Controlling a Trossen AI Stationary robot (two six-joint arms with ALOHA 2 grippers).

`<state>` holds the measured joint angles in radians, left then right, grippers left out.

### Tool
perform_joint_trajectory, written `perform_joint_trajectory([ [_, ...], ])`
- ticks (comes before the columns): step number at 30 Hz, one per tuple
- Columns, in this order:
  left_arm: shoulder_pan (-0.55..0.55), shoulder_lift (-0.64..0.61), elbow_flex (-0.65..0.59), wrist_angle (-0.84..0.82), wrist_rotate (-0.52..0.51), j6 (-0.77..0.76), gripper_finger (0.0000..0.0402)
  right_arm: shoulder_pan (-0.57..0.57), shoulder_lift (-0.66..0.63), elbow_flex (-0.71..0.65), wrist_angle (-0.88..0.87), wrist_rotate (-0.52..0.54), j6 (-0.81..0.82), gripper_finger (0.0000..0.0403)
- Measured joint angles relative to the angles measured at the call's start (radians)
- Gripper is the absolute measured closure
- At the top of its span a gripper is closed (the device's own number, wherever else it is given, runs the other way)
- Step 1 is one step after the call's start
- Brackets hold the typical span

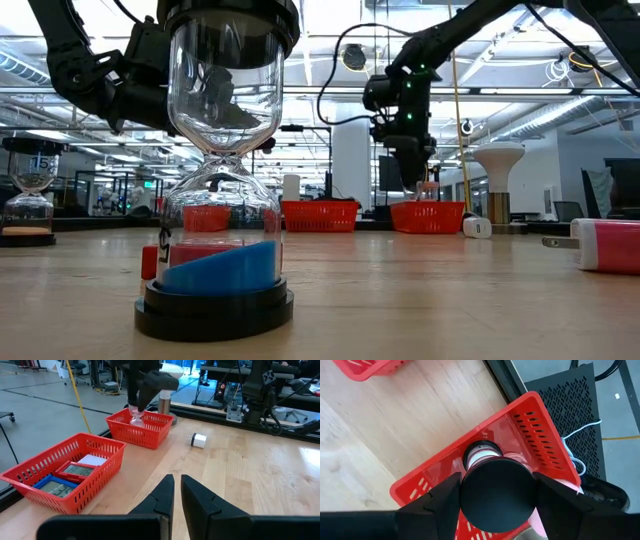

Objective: Pick & Place Office items
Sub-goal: Put the white hour glass into the right red bin

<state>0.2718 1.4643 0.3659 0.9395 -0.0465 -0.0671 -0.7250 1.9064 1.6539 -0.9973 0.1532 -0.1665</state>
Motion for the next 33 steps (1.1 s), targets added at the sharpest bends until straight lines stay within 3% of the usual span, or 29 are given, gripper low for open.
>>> perform_joint_trajectory([
  [20,0.000,0.000,0.000,0.000,0.000,0.000,0.0364,0.000,-0.001,-0.032,0.101,0.005,-0.003,0.0170],
  [33,0.000,0.000,0.000,0.000,0.000,0.000,0.0364,0.002,-0.020,-0.032,0.119,0.065,-0.024,0.0111],
])
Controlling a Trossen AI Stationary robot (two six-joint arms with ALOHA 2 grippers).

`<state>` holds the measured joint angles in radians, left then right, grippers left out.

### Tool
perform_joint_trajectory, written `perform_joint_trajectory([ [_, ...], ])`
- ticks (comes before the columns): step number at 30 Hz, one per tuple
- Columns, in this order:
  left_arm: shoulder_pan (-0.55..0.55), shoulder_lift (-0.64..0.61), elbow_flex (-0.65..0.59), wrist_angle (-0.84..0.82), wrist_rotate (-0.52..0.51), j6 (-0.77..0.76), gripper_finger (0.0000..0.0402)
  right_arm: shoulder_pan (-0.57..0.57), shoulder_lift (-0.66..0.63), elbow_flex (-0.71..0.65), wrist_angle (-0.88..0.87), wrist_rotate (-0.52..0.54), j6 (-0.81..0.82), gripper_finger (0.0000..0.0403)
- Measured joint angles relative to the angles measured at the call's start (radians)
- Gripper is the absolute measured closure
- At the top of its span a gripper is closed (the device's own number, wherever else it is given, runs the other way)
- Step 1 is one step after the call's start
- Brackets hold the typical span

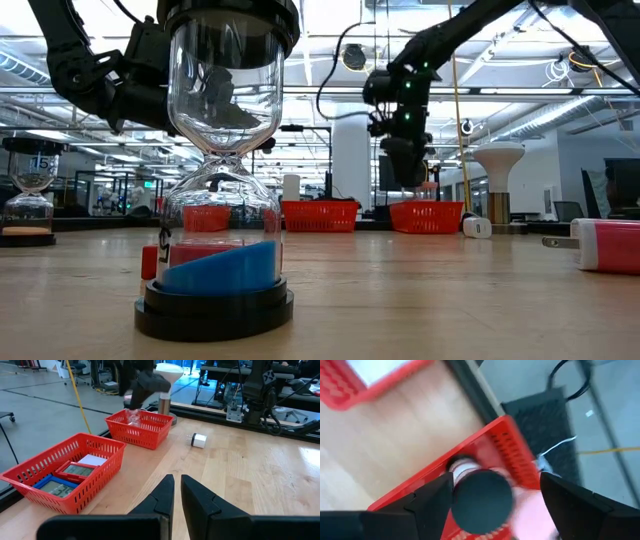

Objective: Pick & Place Office items
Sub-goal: Put the white hour glass into the right red bin, then put the white charger adapter into the left red bin

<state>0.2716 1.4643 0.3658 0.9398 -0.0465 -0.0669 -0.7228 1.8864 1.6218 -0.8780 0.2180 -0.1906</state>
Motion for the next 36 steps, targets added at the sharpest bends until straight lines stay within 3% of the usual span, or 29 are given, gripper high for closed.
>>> perform_joint_trajectory([
  [6,0.000,0.000,0.000,0.000,0.000,0.000,0.0364,0.030,-0.095,0.000,0.030,0.075,-0.031,0.0121],
  [11,0.000,0.000,0.000,0.000,0.000,0.000,0.0364,0.056,-0.202,-0.033,0.027,-0.007,0.027,0.0168],
  [16,0.000,0.000,0.000,0.000,0.000,0.000,0.0364,0.104,-0.362,-0.281,0.267,-0.142,0.075,0.0262],
  [23,0.000,0.000,0.000,0.000,0.000,0.000,0.0364,0.241,-0.563,-0.645,0.642,-0.142,0.149,0.0393],
  [28,0.000,0.000,0.000,0.000,0.001,-0.009,0.0364,0.343,-0.673,-0.839,0.871,-0.138,0.212,0.0381],
  [36,-0.002,0.000,0.000,0.013,0.002,-0.192,0.0364,0.426,-0.779,-1.106,1.234,-0.084,0.229,0.0400],
])
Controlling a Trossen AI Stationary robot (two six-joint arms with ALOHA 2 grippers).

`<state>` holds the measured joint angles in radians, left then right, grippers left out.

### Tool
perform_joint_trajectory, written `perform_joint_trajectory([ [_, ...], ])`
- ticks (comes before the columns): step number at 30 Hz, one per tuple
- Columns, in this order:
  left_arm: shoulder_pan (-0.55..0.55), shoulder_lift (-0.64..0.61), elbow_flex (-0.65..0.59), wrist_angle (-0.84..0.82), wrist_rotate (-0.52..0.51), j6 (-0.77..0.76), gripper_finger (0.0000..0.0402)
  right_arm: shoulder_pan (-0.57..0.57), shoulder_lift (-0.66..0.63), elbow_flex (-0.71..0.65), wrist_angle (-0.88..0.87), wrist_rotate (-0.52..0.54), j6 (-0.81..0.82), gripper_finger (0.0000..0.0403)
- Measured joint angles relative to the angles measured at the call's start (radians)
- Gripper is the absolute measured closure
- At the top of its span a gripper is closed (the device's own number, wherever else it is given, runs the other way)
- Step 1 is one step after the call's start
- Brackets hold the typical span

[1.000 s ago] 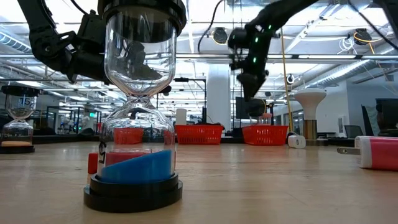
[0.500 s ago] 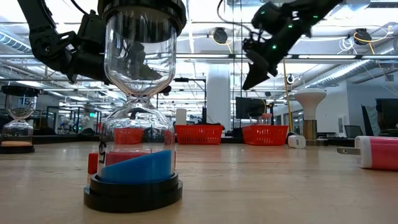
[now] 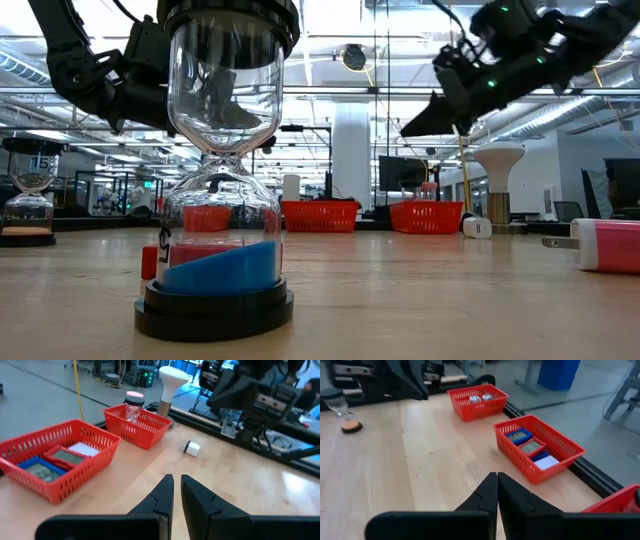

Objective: Pick & Place Office items
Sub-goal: Put the white charger adapter into the left red bin

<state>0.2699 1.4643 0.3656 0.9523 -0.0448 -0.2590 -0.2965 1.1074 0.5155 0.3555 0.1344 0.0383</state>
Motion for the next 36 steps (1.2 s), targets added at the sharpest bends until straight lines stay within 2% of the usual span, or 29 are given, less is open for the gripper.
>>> perform_joint_trajectory([
  [7,0.009,0.000,0.027,-0.021,0.008,-0.149,0.0364,-0.007,-0.016,-0.144,0.262,-0.005,-0.006,0.0393],
  [12,-0.018,0.000,0.115,-0.156,0.011,-0.087,0.0391,-0.018,-0.017,-0.149,0.283,-0.006,-0.020,0.0396],
  [18,-0.107,0.001,0.278,-0.506,0.010,0.099,0.0399,-0.018,-0.017,-0.149,0.280,-0.008,-0.023,0.0401],
  [21,-0.169,0.002,0.307,-0.548,0.010,0.150,0.0397,-0.018,-0.016,-0.150,0.277,-0.008,-0.026,0.0402],
  [26,-0.260,0.002,0.310,-0.606,0.005,0.149,0.0399,-0.018,-0.017,-0.150,0.272,-0.008,-0.045,0.0401],
  [29,-0.305,0.002,0.310,-0.658,-0.086,0.137,0.0393,-0.018,-0.016,-0.150,0.265,-0.008,-0.063,0.0402],
  [32,-0.336,0.002,0.301,-0.643,-0.171,0.120,0.0393,-0.018,-0.016,-0.150,0.257,-0.008,-0.040,0.0402],
  [36,-0.351,0.010,0.196,-0.379,-0.182,0.125,0.0398,-0.016,-0.016,-0.134,0.220,-0.006,0.001,0.0402],
])
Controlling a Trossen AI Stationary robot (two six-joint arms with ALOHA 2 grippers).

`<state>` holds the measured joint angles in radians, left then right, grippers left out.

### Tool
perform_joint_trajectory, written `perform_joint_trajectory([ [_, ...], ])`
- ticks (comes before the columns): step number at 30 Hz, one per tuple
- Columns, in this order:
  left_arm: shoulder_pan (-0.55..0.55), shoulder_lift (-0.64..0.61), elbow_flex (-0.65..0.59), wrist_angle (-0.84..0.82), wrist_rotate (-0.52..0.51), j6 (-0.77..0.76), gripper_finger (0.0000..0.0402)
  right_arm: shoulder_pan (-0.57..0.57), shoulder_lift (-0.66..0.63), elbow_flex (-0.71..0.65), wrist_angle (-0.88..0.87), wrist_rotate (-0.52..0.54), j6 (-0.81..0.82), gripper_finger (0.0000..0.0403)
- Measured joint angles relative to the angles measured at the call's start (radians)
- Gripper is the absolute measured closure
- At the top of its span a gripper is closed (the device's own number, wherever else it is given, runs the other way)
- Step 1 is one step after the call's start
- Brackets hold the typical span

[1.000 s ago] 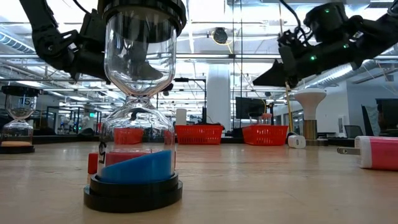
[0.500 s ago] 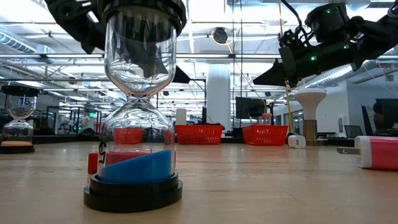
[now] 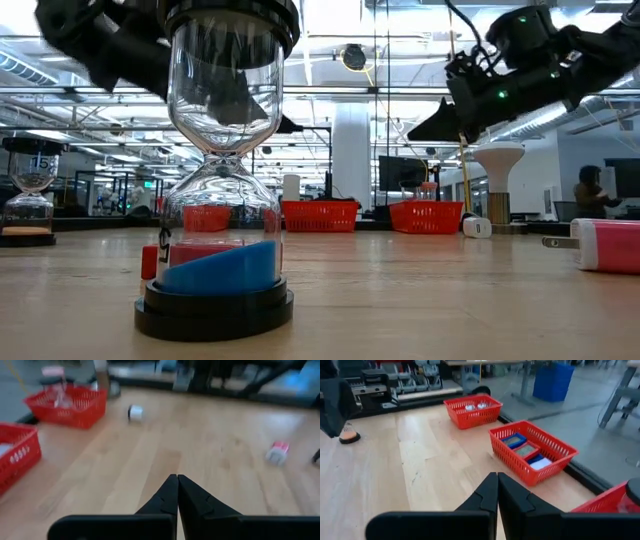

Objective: Pick & Place Office items
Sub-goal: Put the white charger adapter into the left red bin

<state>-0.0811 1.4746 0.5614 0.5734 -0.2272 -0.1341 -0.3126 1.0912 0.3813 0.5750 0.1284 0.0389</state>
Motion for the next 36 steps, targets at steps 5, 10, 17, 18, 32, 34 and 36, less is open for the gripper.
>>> perform_joint_trajectory([
  [5,0.047,0.070,-0.147,0.358,-0.007,-0.035,0.0399,0.025,0.000,0.111,-0.311,0.031,0.125,0.0402],
  [10,0.098,0.150,-0.149,0.425,0.001,-0.038,0.0389,0.130,-0.006,0.169,-0.659,0.228,0.404,0.0402],
  [17,0.168,0.245,-0.085,0.449,0.070,-0.003,0.0399,0.193,-0.004,0.202,-0.963,0.349,0.785,0.0362],
  [18,0.178,0.253,-0.077,0.452,0.071,-0.003,0.0399,0.186,-0.003,0.202,-0.992,0.349,0.818,0.0350],
  [32,0.361,0.265,-0.064,0.737,0.303,-0.107,0.0391,0.153,-0.013,0.232,-1.035,0.346,0.827,0.0179],
  [34,0.376,0.265,-0.064,0.737,0.301,-0.111,0.0385,0.144,-0.013,0.230,-1.020,0.346,0.813,0.0167],
  [36,0.386,0.265,-0.064,0.736,0.302,-0.101,0.0384,0.134,-0.002,0.226,-0.992,0.342,0.818,0.0163],
])
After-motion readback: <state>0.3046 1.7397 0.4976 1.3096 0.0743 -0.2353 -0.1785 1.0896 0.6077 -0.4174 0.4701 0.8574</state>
